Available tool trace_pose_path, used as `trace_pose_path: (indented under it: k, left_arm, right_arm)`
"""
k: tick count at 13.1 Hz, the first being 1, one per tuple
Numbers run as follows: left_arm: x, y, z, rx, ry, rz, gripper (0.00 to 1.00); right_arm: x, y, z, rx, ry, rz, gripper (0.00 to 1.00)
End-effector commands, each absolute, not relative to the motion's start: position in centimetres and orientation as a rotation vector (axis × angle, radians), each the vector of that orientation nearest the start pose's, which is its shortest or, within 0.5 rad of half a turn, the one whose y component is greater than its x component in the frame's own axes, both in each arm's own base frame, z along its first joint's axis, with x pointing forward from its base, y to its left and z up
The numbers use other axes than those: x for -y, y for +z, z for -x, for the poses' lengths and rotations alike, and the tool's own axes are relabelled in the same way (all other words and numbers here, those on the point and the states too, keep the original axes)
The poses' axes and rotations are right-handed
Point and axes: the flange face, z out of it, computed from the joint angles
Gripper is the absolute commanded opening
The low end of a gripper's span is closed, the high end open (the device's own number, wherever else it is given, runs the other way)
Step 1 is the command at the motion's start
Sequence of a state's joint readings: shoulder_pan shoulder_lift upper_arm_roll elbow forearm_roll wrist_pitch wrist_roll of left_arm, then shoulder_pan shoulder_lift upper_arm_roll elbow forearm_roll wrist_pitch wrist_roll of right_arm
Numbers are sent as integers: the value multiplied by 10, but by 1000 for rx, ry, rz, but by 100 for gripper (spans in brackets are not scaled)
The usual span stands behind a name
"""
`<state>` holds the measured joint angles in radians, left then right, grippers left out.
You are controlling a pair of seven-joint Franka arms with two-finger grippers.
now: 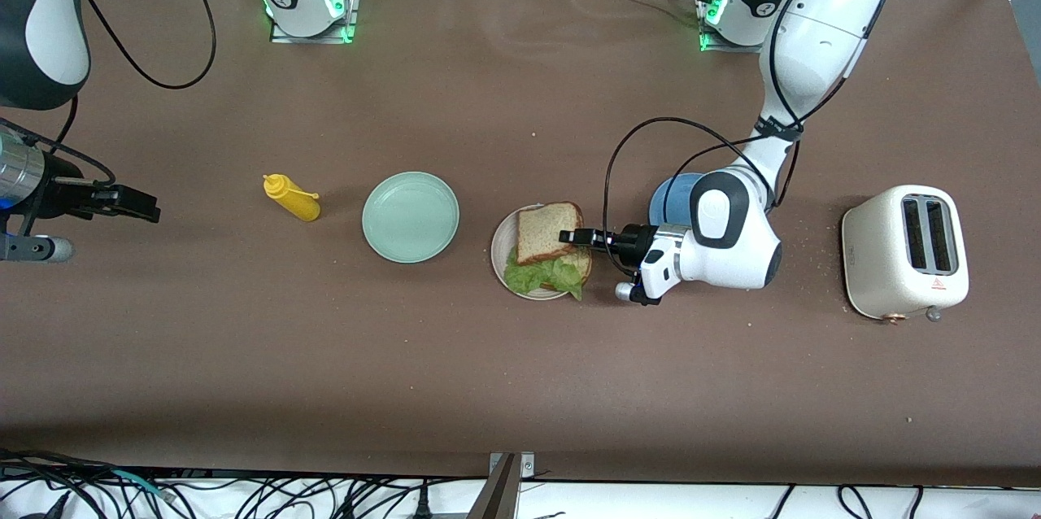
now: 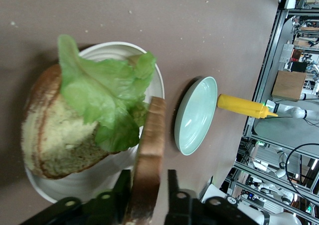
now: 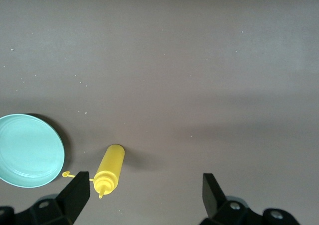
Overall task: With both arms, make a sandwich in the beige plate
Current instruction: 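Carry the bread with the left gripper and lay it on the lettuce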
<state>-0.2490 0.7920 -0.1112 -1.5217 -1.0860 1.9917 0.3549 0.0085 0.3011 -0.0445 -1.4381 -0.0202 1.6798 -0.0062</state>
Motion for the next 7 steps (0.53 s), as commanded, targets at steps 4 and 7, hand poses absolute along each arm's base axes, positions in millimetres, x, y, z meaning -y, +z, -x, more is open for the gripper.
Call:
trace_pose_path:
  k: [4,7]
  left_arm:
    - [260,200,-649,3,-305,-2174,99]
    - [244,205,-656,-24,-290,-2204,99]
  right_arm:
    - [24,521,-636,-19,88,3164,99]
    - [24,522,-636,-22,88,3164,100]
